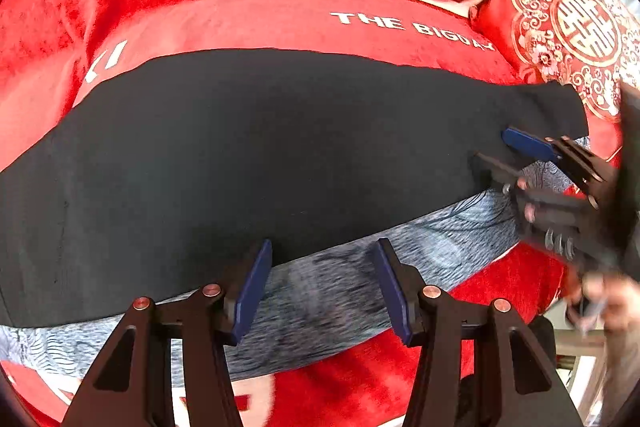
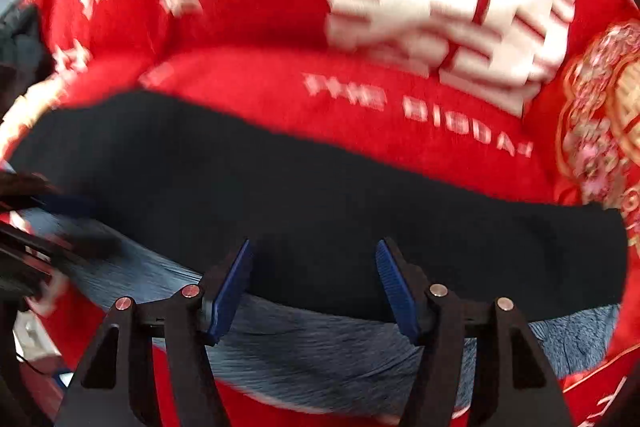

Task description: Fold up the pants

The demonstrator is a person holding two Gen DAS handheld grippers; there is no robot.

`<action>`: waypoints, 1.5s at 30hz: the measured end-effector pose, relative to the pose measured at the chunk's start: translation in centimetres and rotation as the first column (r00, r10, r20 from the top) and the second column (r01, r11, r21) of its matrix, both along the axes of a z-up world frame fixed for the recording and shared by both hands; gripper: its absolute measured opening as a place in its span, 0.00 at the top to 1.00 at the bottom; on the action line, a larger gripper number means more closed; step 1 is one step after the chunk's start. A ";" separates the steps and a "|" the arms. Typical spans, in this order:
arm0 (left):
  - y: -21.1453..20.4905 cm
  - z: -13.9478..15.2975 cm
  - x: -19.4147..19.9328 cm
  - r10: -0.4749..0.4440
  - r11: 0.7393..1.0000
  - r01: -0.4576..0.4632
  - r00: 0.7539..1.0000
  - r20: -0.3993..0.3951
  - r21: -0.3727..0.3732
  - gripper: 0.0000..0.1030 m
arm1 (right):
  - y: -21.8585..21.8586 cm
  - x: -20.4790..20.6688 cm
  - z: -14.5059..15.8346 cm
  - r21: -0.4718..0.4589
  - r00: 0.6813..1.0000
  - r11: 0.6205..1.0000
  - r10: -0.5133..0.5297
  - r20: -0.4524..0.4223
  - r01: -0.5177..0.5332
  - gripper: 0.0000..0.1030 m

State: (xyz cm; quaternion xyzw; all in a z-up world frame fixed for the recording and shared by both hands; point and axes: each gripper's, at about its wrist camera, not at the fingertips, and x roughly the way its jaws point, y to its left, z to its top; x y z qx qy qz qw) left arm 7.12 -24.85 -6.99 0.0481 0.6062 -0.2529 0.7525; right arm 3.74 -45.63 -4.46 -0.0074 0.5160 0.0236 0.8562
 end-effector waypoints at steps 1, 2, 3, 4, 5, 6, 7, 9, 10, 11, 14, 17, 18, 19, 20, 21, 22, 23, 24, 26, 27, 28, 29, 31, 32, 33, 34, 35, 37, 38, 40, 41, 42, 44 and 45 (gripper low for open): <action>0.3 -0.1 0.0 -0.005 1.000 0.005 1.000 0.004 0.003 0.47 | -1.6 0.2 -0.4 0.026 1.000 0.999 -0.027 -0.005 0.027 0.35; 0.4 -0.1 -0.1 -0.010 1.000 0.010 1.000 0.007 0.001 0.47 | -5.0 -0.2 -0.5 0.085 0.996 0.992 -0.090 0.002 0.090 0.35; 0.5 -0.2 -0.3 -0.020 1.000 0.020 1.000 0.017 0.002 0.47 | -7.6 -0.4 -0.5 0.109 0.988 0.982 -0.154 0.003 0.152 0.35; 0.5 -0.3 -0.4 -0.026 1.000 0.025 0.999 0.026 0.012 0.47 | -11.9 -0.8 -0.6 0.078 0.961 0.958 -0.275 -0.004 0.275 0.35; 0.0 -0.4 -0.6 -0.033 0.999 0.032 0.999 0.042 0.033 0.47 | -14.3 -1.2 -0.6 0.055 0.943 0.942 -0.331 0.002 0.331 0.38; -0.3 -0.4 -0.8 -0.043 0.998 0.040 0.998 0.055 0.048 0.43 | -16.4 -1.3 -0.6 0.059 0.933 0.932 -0.360 0.009 0.359 0.43; -0.6 -0.3 -1.0 -0.053 0.997 0.050 0.997 0.058 0.056 0.36 | -18.3 -1.2 -0.6 0.088 0.930 0.927 -0.367 0.005 0.366 0.61; -1.5 0.1 -1.2 -0.051 0.996 0.045 0.997 0.066 0.081 0.36 | -20.3 -0.9 -0.4 0.098 0.927 0.923 -0.374 -0.009 0.373 0.85; -1.5 0.4 -1.2 -0.048 0.997 0.044 0.997 0.061 0.064 0.36 | -20.7 -0.9 0.3 0.093 0.917 0.913 -0.399 0.010 0.397 0.86; -1.4 0.8 -1.3 -0.046 0.999 0.044 0.997 0.058 0.031 0.36 | -20.5 -1.2 1.0 0.085 0.906 0.904 -0.422 0.032 0.418 0.79; -1.0 1.1 -1.6 -0.047 0.998 0.044 0.997 0.067 0.034 0.36 | -19.0 -2.2 2.2 0.065 0.907 0.918 -0.397 0.140 0.392 0.20; -0.3 -0.2 -0.7 -0.039 0.998 0.036 0.998 0.052 0.055 0.36 | -17.5 -0.9 0.2 -0.085 0.912 0.910 -0.395 0.108 0.405 0.21; 0.1 0.5 -0.4 -0.014 0.999 0.012 0.999 0.044 0.045 0.36 | -16.9 -0.9 0.3 -0.108 0.909 0.904 -0.402 0.109 0.413 0.21; 0.5 1.1 -0.1 0.010 0.999 -0.012 0.998 0.055 0.035 0.36 | -15.7 -0.3 1.1 -0.121 0.909 0.902 -0.402 0.110 0.414 0.21; 1.0 2.0 0.4 0.030 1.000 -0.031 0.996 0.082 0.006 0.36 | -13.7 0.0 2.2 -0.074 0.929 0.931 -0.345 0.135 0.357 0.20; 1.3 2.3 0.9 0.043 0.999 -0.043 0.995 0.094 -0.007 0.36 | -11.9 0.3 3.1 -0.045 0.943 0.951 -0.294 0.156 0.304 0.20; 1.8 2.5 2.0 0.077 0.997 -0.076 0.993 0.092 -0.013 0.36 | -10.8 0.8 3.7 -0.041 0.950 0.961 -0.265 0.166 0.275 0.20; 2.3 2.0 3.4 0.116 0.993 -0.116 0.991 0.060 -0.010 0.36 | -7.9 1.8 4.3 -0.035 0.962 0.975 -0.210 0.173 0.219 0.20; 2.7 1.4 4.6 0.139 0.990 -0.139 0.990 0.023 -0.022 0.36 | -6.4 2.4 4.4 -0.019 0.968 0.982 -0.181 0.171 0.187 0.20; 3.6 0.1 6.2 0.158 0.987 -0.159 0.987 -0.018 -0.035 0.36 | -1.3 4.9 4.5 0.069 0.984 0.994 -0.092 0.155 0.082 0.20; 4.4 -0.7 6.9 0.166 0.986 -0.166 0.986 -0.027 -0.023 0.36 | 0.4 5.3 4.4 0.083 0.987 0.995 -0.068 0.147 0.056 0.20; 5.2 -0.9 7.1 0.157 0.987 -0.158 0.987 -0.031 -0.042 0.36 | 3.1 6.5 3.9 0.091 0.992 0.996 -0.022 0.123 0.010 0.20; 6.0 -0.8 7.1 0.140 0.988 -0.142 0.990 -0.031 -0.066 0.36 | 5.0 6.3 3.3 0.095 0.995 0.995 0.017 0.097 -0.026 0.20; 8.2 -0.3 6.5 0.126 0.992 -0.126 0.992 0.006 -0.031 0.36 | 8.5 7.5 0.1 0.063 0.996 0.994 0.093 -0.008 -0.092 0.20; 9.4 -0.2 6.2 0.116 0.993 -0.115 0.993 0.013 -0.035 0.36 | 9.0 7.5 -1.6 -0.001 0.995 0.997 0.077 -0.064 -0.077 0.20; 11.4 0.1 5.7 0.119 0.993 -0.119 0.992 0.033 -0.017 0.36 | 8.9 7.3 -2.1 -0.017 0.996 0.998 0.064 -0.069 -0.065 0.19; 12.7 0.1 5.4 0.136 0.990 -0.138 0.989 0.052 0.032 0.36 | 8.4 7.2 -1.7 0.004 0.999 0.999 0.039 -0.029 -0.039 0.19; 14.4 -0.1 5.1 0.160 0.984 -0.165 0.985 0.066 0.072 0.36 | 8.2 7.3 -1.0 -0.030 1.000 1.000 -0.008 -0.024 0.008 0.19; 16.9 -0.2 4.8 0.204 0.979 -0.205 0.979 0.024 0.012 0.36 | 8.6 7.9 1.0 0.004 1.000 1.000 0.021 0.023 -0.021 0.19; 17.7 -0.1 4.6 0.232 0.972 -0.231 0.973 0.006 -0.027 0.36 | 9.0 8.4 1.8 0.048 0.998 0.997 0.057 0.031 -0.058 0.19; 17.6 0.4 4.6 0.238 0.969 -0.237 0.971 0.010 -0.070 0.36 | 11.1 10.3 2.7 0.121 0.991 0.984 0.130 0.014 -0.131 0.19; 17.3 0.6 4.9 0.237 0.968 -0.235 0.971 0.013 -0.086 0.36 | 12.7 11.7 2.9 0.148 0.987 0.976 0.160 0.006 -0.159 0.19; 16.6 0.8 5.7 0.234 0.967 -0.231 0.972 0.017 -0.107 0.36 | 14.1 12.8 2.8 0.157 0.985 0.972 0.175 -0.002 -0.173 0.19; 15.8 0.9 7.7 0.233 0.968 -0.228 0.971 0.042 -0.102 0.36 | 17.2 15.6 1.7 0.145 0.976 0.968 0.213 -0.042 -0.205 0.19; 15.3 0.6 8.8 0.237 0.969 -0.233 0.971 0.043 -0.087 0.36 | 18.9 16.4 1.0 0.139 0.968 0.964 0.239 -0.077 -0.227 0.19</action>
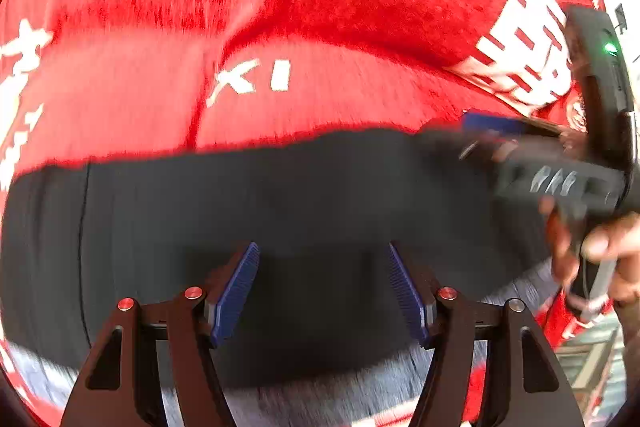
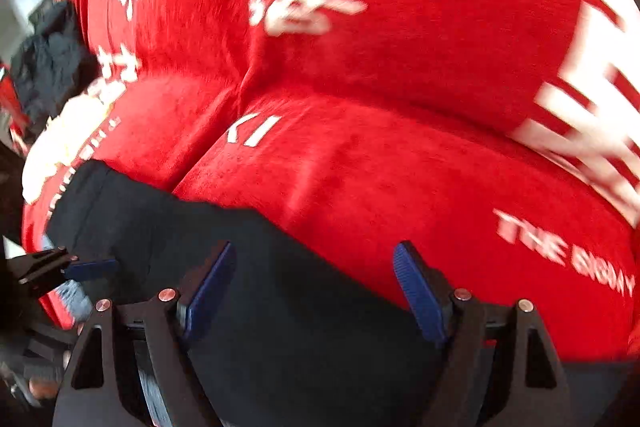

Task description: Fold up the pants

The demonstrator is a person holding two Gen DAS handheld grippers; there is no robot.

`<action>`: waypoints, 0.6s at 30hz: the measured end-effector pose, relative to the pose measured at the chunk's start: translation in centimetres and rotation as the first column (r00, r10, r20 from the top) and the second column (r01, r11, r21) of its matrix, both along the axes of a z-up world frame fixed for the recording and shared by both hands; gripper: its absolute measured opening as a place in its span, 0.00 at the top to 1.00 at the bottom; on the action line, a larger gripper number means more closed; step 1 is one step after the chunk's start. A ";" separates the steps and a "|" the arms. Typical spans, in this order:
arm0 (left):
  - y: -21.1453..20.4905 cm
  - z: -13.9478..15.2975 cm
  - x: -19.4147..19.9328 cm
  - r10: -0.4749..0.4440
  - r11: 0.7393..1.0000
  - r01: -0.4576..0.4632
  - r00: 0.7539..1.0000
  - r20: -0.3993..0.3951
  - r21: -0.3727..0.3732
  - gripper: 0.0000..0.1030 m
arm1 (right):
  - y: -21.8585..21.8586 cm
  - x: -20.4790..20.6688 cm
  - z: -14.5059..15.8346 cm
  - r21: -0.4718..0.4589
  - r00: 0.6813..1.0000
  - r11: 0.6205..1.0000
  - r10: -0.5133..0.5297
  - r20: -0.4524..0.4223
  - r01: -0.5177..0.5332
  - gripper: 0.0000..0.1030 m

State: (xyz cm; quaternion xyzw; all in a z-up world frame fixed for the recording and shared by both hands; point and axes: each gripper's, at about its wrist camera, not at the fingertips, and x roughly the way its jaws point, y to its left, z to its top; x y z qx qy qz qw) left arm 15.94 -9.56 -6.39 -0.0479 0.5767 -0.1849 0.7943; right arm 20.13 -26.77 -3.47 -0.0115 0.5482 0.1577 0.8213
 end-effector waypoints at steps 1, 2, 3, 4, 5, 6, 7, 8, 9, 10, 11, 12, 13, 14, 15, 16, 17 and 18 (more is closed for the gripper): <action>0.2 -1.0 1.3 0.011 1.000 -0.010 1.000 -0.025 0.024 0.36 | 1.2 1.2 -1.1 0.000 0.998 0.999 0.034 -0.043 -0.034 0.19; 0.7 -1.9 2.2 0.017 0.999 -0.015 0.999 -0.047 0.039 0.36 | 2.7 1.8 -2.4 0.014 0.990 0.995 0.095 -0.108 -0.094 0.19; 1.7 -3.3 2.9 0.025 0.999 -0.022 0.995 -0.091 0.042 0.36 | 3.7 1.8 -3.1 0.011 0.984 0.991 0.132 -0.124 -0.132 0.19; 2.4 -3.4 2.8 0.029 0.999 -0.027 0.995 -0.095 0.026 0.36 | 4.4 1.9 -3.4 -0.031 0.983 0.987 0.156 -0.099 -0.160 0.19; 3.4 -3.3 2.7 0.039 0.999 -0.037 0.996 -0.084 0.024 0.36 | 4.7 2.1 -3.8 -0.099 0.987 0.983 0.147 -0.066 -0.153 0.16; 4.3 -3.1 2.2 0.052 0.998 -0.048 0.996 -0.068 0.049 0.36 | 4.0 2.4 -3.9 -0.108 0.994 0.989 0.094 -0.061 -0.100 0.13; 5.4 -2.9 1.5 0.056 0.997 -0.053 0.997 -0.053 0.050 0.36 | 2.8 2.8 -3.7 -0.081 0.998 0.997 -0.016 -0.055 0.012 0.13; 6.1 -2.7 1.0 0.057 0.998 -0.055 0.997 -0.049 0.041 0.36 | 2.3 2.8 -3.3 -0.069 0.997 0.996 -0.065 -0.042 0.062 0.13; 6.8 -2.6 0.3 0.054 0.998 -0.053 0.997 -0.046 0.027 0.36 | 2.5 2.5 -2.8 -0.073 0.997 0.994 -0.079 -0.018 0.077 0.13; 7.1 -2.6 -0.1 0.051 0.998 -0.050 0.998 -0.042 0.023 0.36 | 2.9 2.2 -2.5 -0.071 0.998 0.995 -0.064 -0.005 0.064 0.13; 7.2 -2.5 -0.7 0.044 0.999 -0.043 0.998 -0.034 0.022 0.36 | 4.4 1.7 -2.3 -0.042 1.000 0.999 0.015 -0.017 -0.016 0.13; 7.2 -2.6 -1.1 0.037 0.999 -0.036 0.999 -0.027 0.030 0.36 | 5.6 1.2 -2.3 -0.026 0.996 0.996 0.087 -0.031 -0.087 0.13; 7.4 -2.6 -1.3 0.032 0.999 -0.031 0.999 -0.022 0.036 0.36 | 6.4 0.9 -2.5 -0.050 0.993 0.991 0.120 -0.018 -0.121 0.13; 7.4 -2.6 -1.7 0.031 0.999 -0.030 0.999 -0.014 0.043 0.36 | 7.4 0.6 -3.1 -0.179 0.992 0.976 0.127 0.024 -0.120 0.13; 7.5 -2.4 -2.1 0.033 0.999 -0.032 0.999 -0.014 0.043 0.36 | 7.4 0.7 -3.9 -0.251 0.994 0.963 0.110 0.025 -0.100 0.11; 7.6 -2.2 -2.4 0.040 0.998 -0.039 0.999 -0.018 0.044 0.36 | 6.8 1.0 -4.2 -0.223 0.997 0.972 0.073 0.004 -0.070 0.09; 7.8 -2.0 -2.7 0.046 0.998 -0.045 0.999 -0.019 0.047 0.36 | 6.1 1.0 -3.9 -0.177 1.000 0.984 0.008 -0.018 -0.011 0.09; 7.9 -1.5 -3.2 0.056 0.997 -0.056 0.998 -0.013 0.056 0.36 | 5.9 0.6 -3.2 -0.172 1.000 0.985 -0.023 -0.015 0.020 0.09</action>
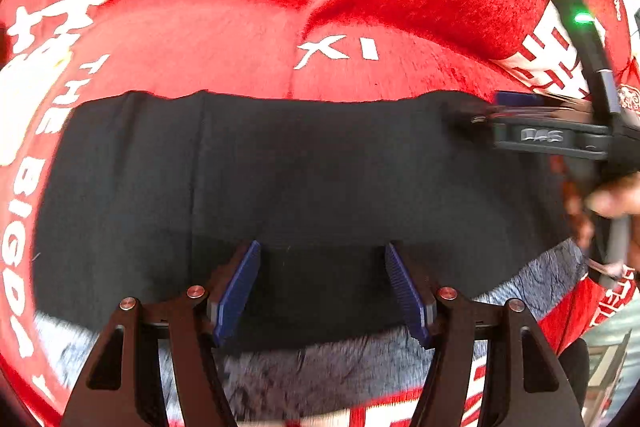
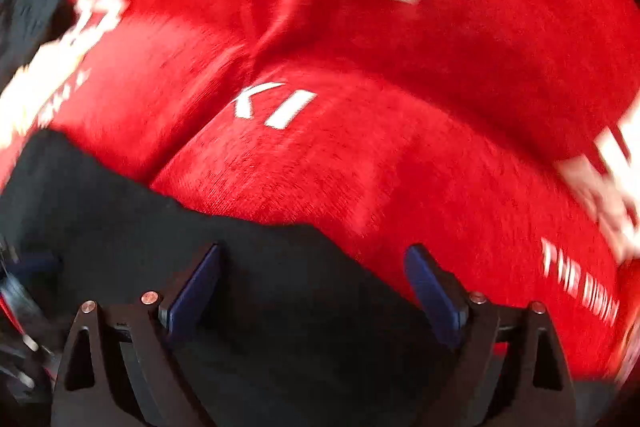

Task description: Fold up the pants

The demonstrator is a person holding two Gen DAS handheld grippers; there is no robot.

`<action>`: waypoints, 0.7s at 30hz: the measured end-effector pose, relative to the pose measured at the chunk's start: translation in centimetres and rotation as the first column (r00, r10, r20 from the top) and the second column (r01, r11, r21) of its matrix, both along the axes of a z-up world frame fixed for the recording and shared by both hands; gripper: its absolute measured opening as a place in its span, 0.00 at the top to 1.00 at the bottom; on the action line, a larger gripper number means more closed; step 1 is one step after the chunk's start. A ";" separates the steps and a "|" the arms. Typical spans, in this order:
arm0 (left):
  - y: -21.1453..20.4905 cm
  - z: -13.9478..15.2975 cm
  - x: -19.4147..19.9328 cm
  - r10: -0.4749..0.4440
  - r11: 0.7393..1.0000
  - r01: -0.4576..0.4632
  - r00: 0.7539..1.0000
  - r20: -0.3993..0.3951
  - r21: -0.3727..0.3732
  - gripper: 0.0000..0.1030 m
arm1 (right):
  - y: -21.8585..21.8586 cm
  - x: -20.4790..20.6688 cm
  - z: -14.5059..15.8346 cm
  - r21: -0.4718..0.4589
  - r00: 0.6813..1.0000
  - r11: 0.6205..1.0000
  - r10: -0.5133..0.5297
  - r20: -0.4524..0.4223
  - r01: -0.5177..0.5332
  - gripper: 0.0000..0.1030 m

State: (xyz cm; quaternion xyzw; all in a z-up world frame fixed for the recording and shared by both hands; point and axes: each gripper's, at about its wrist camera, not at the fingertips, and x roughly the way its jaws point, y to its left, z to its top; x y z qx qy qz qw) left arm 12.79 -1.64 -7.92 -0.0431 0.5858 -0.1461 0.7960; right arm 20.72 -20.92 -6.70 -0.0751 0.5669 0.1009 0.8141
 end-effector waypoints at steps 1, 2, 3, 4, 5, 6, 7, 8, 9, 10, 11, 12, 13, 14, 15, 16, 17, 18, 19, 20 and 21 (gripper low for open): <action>0.1 0.5 -0.6 0.004 1.000 -0.004 1.000 0.000 -0.013 0.36 | 0.1 -1.2 1.2 0.003 1.000 1.000 -0.006 0.025 0.006 0.09; 0.1 0.8 -1.0 0.004 0.999 -0.004 1.000 -0.007 -0.034 0.36 | 0.1 -3.2 2.4 0.030 0.998 0.999 0.010 0.061 -0.011 0.09; 0.1 1.1 -1.5 0.006 0.998 -0.007 1.000 -0.012 -0.056 0.36 | 0.1 -4.6 3.0 0.050 0.997 0.999 0.013 0.072 -0.017 0.09; -0.2 1.3 -2.1 0.003 0.998 -0.004 1.000 -0.012 -0.069 0.36 | 0.1 -7.3 3.4 0.067 0.997 0.998 -0.013 0.071 0.008 0.10; -0.7 1.4 -2.5 -0.010 0.997 0.009 1.000 -0.009 -0.073 0.36 | -0.3 -9.5 3.5 0.089 0.997 0.996 -0.039 0.070 0.033 0.09; -1.2 1.4 -2.9 -0.022 0.997 0.021 1.000 -0.006 -0.070 0.36 | -0.2 -10.6 3.6 0.106 0.996 0.993 -0.050 0.077 0.042 0.09; -1.5 1.3 -3.1 -0.031 0.997 0.031 0.999 -0.008 -0.067 0.36 | 0.0 -13.6 3.7 0.114 0.993 0.993 -0.050 0.108 0.038 0.09; -1.8 1.1 -3.3 -0.038 0.997 0.037 0.999 -0.016 -0.062 0.36 | 0.2 -15.2 3.7 0.098 0.991 0.995 -0.032 0.129 0.019 0.09; -2.1 0.8 -3.5 -0.037 0.998 0.036 0.999 -0.026 -0.049 0.36 | 0.4 -16.8 3.7 0.080 0.989 0.997 0.008 0.145 -0.020 0.09; -2.2 0.7 -3.5 -0.035 0.999 0.034 0.999 -0.026 -0.043 0.36 | 0.9 -18.1 3.4 0.056 0.986 0.995 0.069 0.153 -0.078 0.10; -2.2 0.7 -3.5 -0.034 0.999 0.033 0.999 -0.025 -0.041 0.36 | 1.9 -19.3 2.7 0.010 0.976 0.989 0.141 0.164 -0.145 0.10; -2.2 0.7 -3.4 -0.033 0.999 0.032 0.999 -0.029 -0.041 0.36 | 2.3 -19.8 2.2 -0.032 0.968 0.985 0.175 0.181 -0.172 0.11; -2.1 0.8 -3.2 -0.027 0.999 0.025 0.999 -0.038 -0.033 0.36 | 2.3 -20.1 1.9 -0.059 0.964 0.982 0.187 0.190 -0.179 0.14; -2.1 0.8 -3.2 -0.020 1.000 0.019 0.999 -0.042 -0.025 0.36 | 2.4 -19.5 0.8 -0.080 0.967 0.981 0.186 0.175 -0.174 0.40; -2.0 1.0 -3.2 -0.008 1.000 0.008 0.999 -0.050 -0.005 0.36 | 2.4 -18.8 0.3 -0.057 0.973 0.984 0.173 0.153 -0.167 0.44; -1.9 1.2 -3.2 0.000 1.000 0.000 0.999 -0.051 0.005 0.36 | 1.8 -18.5 0.9 -0.001 0.973 0.989 0.144 0.179 -0.146 0.54; -1.7 1.7 -3.4 0.012 1.000 -0.012 0.999 -0.047 0.009 0.36 | 1.5 -18.2 1.4 0.009 0.976 0.991 0.131 0.174 -0.135 0.75; -1.6 2.0 -3.6 0.017 1.000 -0.016 0.999 -0.044 0.004 0.36 | 1.6 -18.3 2.0 0.000 0.975 0.989 0.149 0.166 -0.151 0.89; -1.7 2.5 -4.0 0.020 1.000 -0.020 0.999 -0.036 -0.009 0.36 | 1.8 -18.7 2.3 0.000 0.972 0.986 0.165 0.168 -0.168 0.89; -1.8 2.8 -4.2 0.018 1.000 -0.019 0.999 -0.030 -0.014 0.36 | 2.2 -19.6 2.8 -0.007 0.965 0.981 0.193 0.178 -0.195 0.90; -2.3 2.9 -4.4 0.011 1.000 -0.011 1.000 -0.026 -0.011 0.36 | 2.7 -20.7 2.7 -0.030 0.957 0.973 0.231 0.177 -0.230 0.90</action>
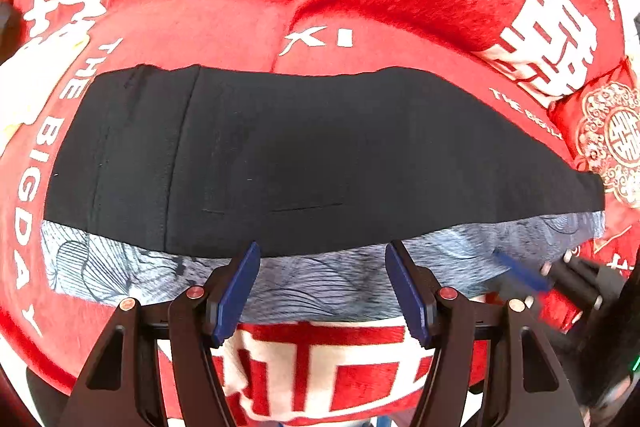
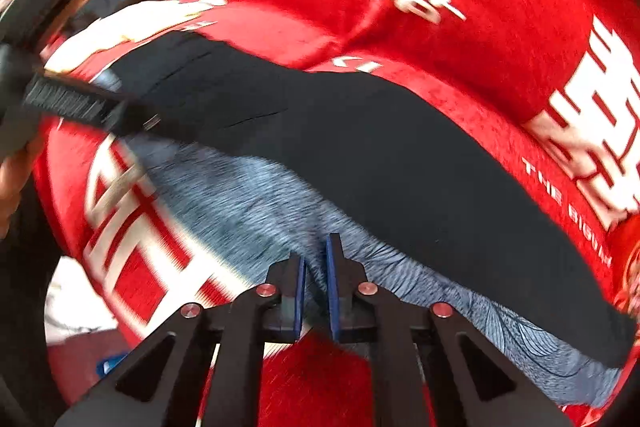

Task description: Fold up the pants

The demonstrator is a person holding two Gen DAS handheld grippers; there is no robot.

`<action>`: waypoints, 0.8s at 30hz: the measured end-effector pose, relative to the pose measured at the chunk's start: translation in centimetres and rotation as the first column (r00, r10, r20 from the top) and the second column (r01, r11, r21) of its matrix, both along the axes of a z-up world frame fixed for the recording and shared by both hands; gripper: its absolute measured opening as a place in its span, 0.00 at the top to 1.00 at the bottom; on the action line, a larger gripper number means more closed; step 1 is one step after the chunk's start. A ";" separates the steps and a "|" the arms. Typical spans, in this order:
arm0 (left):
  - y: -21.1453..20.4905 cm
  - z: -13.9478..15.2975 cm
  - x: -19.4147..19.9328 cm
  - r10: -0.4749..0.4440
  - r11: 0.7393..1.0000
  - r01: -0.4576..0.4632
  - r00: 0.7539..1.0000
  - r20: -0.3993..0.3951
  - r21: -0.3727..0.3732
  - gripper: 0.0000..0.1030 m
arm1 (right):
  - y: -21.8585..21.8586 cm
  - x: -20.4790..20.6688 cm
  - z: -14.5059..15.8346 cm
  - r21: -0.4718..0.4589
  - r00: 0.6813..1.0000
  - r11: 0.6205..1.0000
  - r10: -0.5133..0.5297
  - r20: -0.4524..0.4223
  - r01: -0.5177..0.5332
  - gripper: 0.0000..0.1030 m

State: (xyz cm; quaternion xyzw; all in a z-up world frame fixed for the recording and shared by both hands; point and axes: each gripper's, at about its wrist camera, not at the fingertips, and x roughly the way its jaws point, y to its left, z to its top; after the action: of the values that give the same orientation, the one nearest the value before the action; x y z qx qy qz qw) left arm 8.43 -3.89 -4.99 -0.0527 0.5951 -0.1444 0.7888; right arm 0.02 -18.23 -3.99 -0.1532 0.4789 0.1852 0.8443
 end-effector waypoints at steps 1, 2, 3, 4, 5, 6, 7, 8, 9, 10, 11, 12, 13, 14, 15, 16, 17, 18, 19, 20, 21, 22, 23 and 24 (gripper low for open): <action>-0.6 -0.2 -0.1 -0.012 1.000 0.012 1.000 -0.003 0.011 0.36 | 0.3 -0.6 -0.3 -0.025 1.000 1.000 0.016 -0.002 -0.016 0.90; -1.2 -0.5 -0.1 -0.025 0.999 0.025 1.000 -0.010 0.032 0.36 | 0.7 -1.1 -1.3 -0.087 1.000 0.996 0.025 -0.006 -0.025 0.89; -1.9 -1.2 0.0 -0.041 0.996 0.043 0.999 -0.030 0.075 0.36 | 0.7 -1.4 -2.0 -0.118 1.000 0.993 0.022 -0.010 -0.023 0.88; -2.6 -2.1 0.1 -0.056 0.991 0.061 0.997 -0.050 0.118 0.36 | 0.3 -1.6 -1.7 -0.096 1.000 0.995 0.012 0.001 -0.012 0.84; -2.9 -2.4 0.0 -0.061 0.988 0.066 0.997 -0.041 0.139 0.36 | -0.3 -1.5 -1.1 -0.062 1.000 0.998 -0.019 -0.014 0.018 0.68; -3.0 -2.3 0.0 -0.062 0.987 0.066 0.997 -0.034 0.145 0.36 | -1.0 -1.4 -0.3 -0.023 0.998 0.998 -0.058 -0.021 0.058 0.50; -3.0 -1.8 -0.1 -0.062 0.989 0.066 0.998 -0.031 0.136 0.36 | -2.0 -1.4 1.1 0.039 0.995 0.994 -0.100 0.004 0.100 0.42; -2.9 -1.2 -0.2 -0.062 0.994 0.064 0.998 -0.024 0.093 0.36 | -3.0 -1.3 2.7 0.111 0.989 0.985 -0.140 0.049 0.134 0.29; -3.0 -0.8 -0.2 -0.058 0.996 0.059 0.998 -0.017 0.073 0.36 | -3.7 -0.9 3.7 0.159 0.981 0.973 -0.179 0.078 0.165 0.22; -2.9 -0.3 -0.1 -0.045 0.997 0.045 0.999 -0.003 0.058 0.36 | -4.1 -0.4 4.1 0.187 0.974 0.964 -0.209 0.087 0.190 0.22; -3.0 -0.1 0.1 -0.031 0.998 0.030 1.000 0.005 0.057 0.36 | -4.5 0.9 4.2 0.220 0.962 0.945 -0.264 0.074 0.242 0.22; -3.1 -0.2 0.3 -0.014 0.998 0.014 1.000 0.003 0.056 0.36 | -4.6 1.7 3.9 0.225 0.955 0.936 -0.290 0.059 0.270 0.22; -3.2 -0.8 0.6 0.004 0.998 -0.003 1.000 -0.018 0.061 0.36 | -4.5 3.0 2.7 0.210 0.943 0.924 -0.332 0.031 0.319 0.22; -3.3 -1.7 0.8 0.013 0.997 -0.010 0.999 -0.042 0.082 0.36 | -4.5 3.5 1.6 0.176 0.933 0.919 -0.359 0.009 0.352 0.22; -3.4 -2.5 1.0 0.017 0.995 -0.011 0.998 -0.061 0.102 0.31 | -4.5 4.3 -0.5 0.098 0.918 0.913 -0.392 -0.058 0.396 0.22; -3.5 -2.9 0.8 0.009 0.993 -0.005 0.999 -0.040 0.114 0.28 | -4.6 4.7 -2.0 0.050 0.906 0.909 -0.406 -0.119 0.413 0.23; -3.5 -2.7 0.5 0.007 0.991 -0.005 1.000 -0.010 0.133 0.23 | -4.7 4.0 -2.3 0.077 0.910 0.907 -0.407 -0.078 0.413 0.21; -3.3 -2.8 0.4 0.017 0.989 -0.015 1.000 -0.013 0.145 0.16 | -4.6 3.5 -2.1 0.075 0.912 0.909 -0.405 -0.057 0.409 0.20; -3.1 -2.9 0.3 0.025 0.990 -0.023 1.000 -0.010 0.138 0.15 | -4.4 3.2 -2.5 0.053 0.916 0.915 -0.397 -0.064 0.400 0.20; -2.9 -2.9 0.2 0.027 0.991 -0.025 1.000 -0.008 0.128 0.15 | -4.1 2.7 -2.4 0.034 0.921 0.920 -0.388 -0.047 0.390 0.19; -2.8 -2.9 0.2 0.028 0.992 -0.027 1.000 -0.007 0.123 0.15 | -4.0 2.5 -2.5 0.024 0.921 0.921 -0.387 -0.047 0.388 0.19; -2.8 -2.9 0.1 0.029 0.992 -0.028 1.000 -0.007 0.124 0.14 | -4.0 2.3 -2.5 0.027 0.919 0.919 -0.393 -0.045 0.394 0.19; -2.9 -2.9 0.2 0.030 0.991 -0.029 1.000 -0.007 0.129 0.14 | -4.2 2.1 -2.5 0.035 0.912 0.912 -0.406 -0.053 0.408 0.19; -3.0 -2.9 0.3 0.032 0.991 -0.031 0.999 -0.008 0.133 0.14 | -4.4 2.0 -2.5 0.039 0.908 0.908 -0.414 -0.058 0.417 0.19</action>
State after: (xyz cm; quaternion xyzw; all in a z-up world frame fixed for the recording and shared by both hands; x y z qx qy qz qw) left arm 8.68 -6.85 -7.91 -0.0100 0.6067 -0.0917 0.7896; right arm 1.97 -22.61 -6.48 -0.0220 0.5158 0.0170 0.8562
